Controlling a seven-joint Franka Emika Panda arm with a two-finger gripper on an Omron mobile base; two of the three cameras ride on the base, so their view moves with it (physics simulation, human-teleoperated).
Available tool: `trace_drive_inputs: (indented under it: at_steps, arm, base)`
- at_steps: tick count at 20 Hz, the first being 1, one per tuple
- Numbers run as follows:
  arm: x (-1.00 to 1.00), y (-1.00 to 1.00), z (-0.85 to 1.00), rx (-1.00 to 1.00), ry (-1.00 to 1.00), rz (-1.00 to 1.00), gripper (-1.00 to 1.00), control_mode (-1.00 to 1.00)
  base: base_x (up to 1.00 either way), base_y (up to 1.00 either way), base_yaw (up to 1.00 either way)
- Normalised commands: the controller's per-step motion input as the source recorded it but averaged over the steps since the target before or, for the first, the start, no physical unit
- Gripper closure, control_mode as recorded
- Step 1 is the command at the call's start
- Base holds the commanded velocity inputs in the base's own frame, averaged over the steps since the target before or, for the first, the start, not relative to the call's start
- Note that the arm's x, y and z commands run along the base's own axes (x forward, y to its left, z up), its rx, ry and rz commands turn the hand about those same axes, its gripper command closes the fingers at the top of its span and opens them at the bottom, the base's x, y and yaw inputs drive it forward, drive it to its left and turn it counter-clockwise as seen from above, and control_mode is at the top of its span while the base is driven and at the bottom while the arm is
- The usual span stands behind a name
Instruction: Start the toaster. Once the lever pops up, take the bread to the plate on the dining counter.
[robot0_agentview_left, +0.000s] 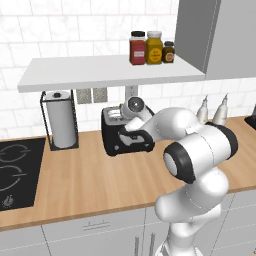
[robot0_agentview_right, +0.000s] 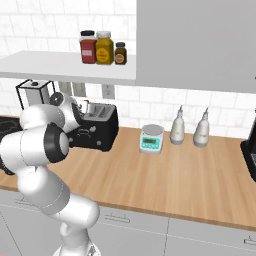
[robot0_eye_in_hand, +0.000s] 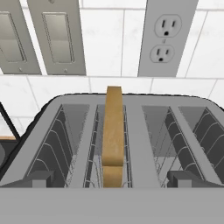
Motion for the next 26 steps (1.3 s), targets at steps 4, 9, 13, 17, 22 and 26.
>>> trace_drive_inputs:
  at_steps: [4, 9, 13, 17, 22, 26]
  arm:
    - [0.15, 0.00, 0.00, 0.00, 0.00, 0.00, -1.00, -1.00]
    - [0.09, 0.00, -0.02, 0.00, 0.00, 0.00, -1.00, -1.00]
    - [0.00, 0.00, -0.15, 0.00, 0.00, 0.00, -1.00, -1.00]
    - [0.00, 0.00, -0.25, 0.00, 0.00, 0.00, -1.00, -1.00]
    - [0.01, 0.00, -0.05, 0.00, 0.00, 0.00, -1.00, -1.00]
    - [0.06, 0.00, 0.00, 0.00, 0.00, 0.00, -1.00, -1.00]
  base:
    - [0.00, 0.00, 0.00]
    - [0.00, 0.00, 0.00]
    - [0.00, 0.00, 0.00]
    - [0.00, 0.00, 0.00]
    - [0.00, 0.00, 0.00]
    - [0.00, 0.00, 0.00]
